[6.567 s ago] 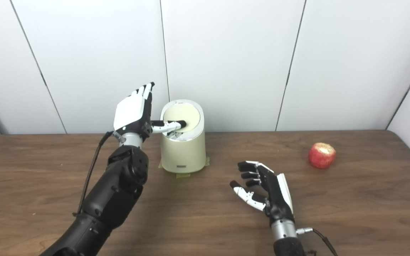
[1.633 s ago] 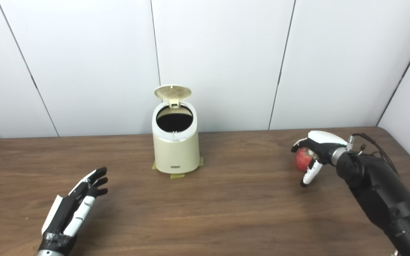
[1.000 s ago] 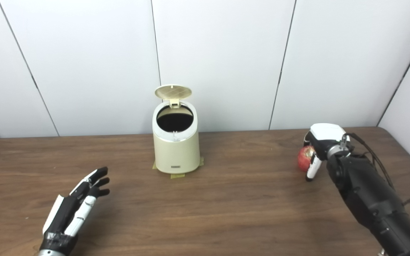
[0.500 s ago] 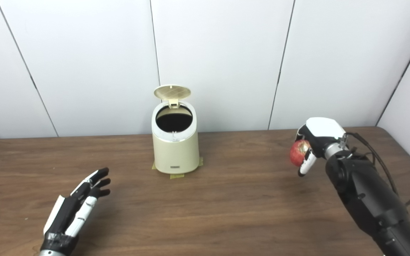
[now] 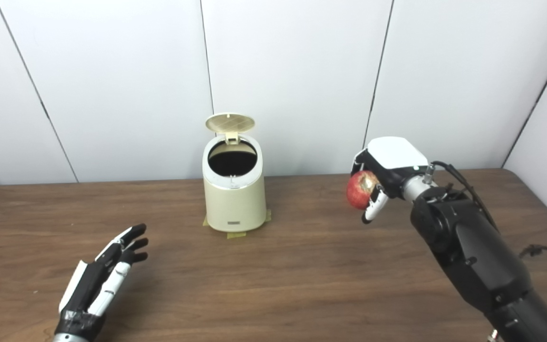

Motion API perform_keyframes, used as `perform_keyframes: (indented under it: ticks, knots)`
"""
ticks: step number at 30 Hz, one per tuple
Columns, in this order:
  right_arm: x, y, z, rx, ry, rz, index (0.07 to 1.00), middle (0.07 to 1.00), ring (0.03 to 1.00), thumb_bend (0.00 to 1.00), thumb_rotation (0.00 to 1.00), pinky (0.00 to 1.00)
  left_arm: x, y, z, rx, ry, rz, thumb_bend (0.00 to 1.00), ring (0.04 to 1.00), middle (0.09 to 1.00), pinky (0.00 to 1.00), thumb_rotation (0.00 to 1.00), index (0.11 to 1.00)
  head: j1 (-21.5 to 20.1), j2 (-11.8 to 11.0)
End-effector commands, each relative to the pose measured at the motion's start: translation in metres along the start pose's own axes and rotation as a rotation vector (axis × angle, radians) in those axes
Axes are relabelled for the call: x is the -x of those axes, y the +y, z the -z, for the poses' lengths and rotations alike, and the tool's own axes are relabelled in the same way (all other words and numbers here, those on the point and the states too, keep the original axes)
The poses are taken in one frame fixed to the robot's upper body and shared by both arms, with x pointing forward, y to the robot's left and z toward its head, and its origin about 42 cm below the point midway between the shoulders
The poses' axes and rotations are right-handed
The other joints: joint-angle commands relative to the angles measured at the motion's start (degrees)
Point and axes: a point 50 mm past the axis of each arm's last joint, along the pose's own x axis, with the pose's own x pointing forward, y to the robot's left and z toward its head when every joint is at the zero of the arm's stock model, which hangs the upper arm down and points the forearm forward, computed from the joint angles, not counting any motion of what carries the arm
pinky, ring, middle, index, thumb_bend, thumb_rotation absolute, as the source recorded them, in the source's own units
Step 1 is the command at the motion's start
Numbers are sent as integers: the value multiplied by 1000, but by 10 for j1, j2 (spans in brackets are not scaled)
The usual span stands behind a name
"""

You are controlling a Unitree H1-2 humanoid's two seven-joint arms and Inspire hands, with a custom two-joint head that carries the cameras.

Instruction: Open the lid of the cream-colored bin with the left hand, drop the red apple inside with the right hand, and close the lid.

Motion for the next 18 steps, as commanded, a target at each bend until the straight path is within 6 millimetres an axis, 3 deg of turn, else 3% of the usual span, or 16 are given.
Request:
perform_keyframes:
  ticks: [1,3,6,8,11,15,17,18]
  knots:
    - [-3,-44,-17,0,-57,150,478,435,332,532,0,242,-10,3,-7,-16,-61,-8,495,884,922,835,801,877,0,0]
    - [-1,-51,-33,-21,-113,204,478,428,324,531,0,233,-10,2,-7,-5,-58,-17,482,880,911,834,807,871,1,-2]
    - [1,-63,-59,-27,-167,235,460,519,396,523,0,285,-9,1,-5,7,-54,-31,464,878,903,833,813,870,1,-3]
    - [3,-71,-74,-24,-195,243,459,539,390,520,0,296,-9,0,-4,18,-55,-45,454,870,898,829,819,878,2,-3]
    - [2,-81,-96,-24,-241,275,491,484,400,520,0,286,-9,-2,-4,59,-65,-77,434,858,886,830,815,894,4,-3]
    - [-6,-87,-124,-53,-275,301,467,518,434,518,0,280,-8,-5,-3,87,-71,-111,295,902,919,870,935,928,10,-5]
    - [-11,-87,-130,-42,-301,309,472,504,402,518,0,260,-8,-6,-3,84,-77,-118,247,922,939,893,975,949,11,-5]
    - [-14,-86,-133,-44,-307,310,471,506,407,519,0,309,-8,-6,-3,84,-77,-121,243,929,946,902,990,956,12,-5]
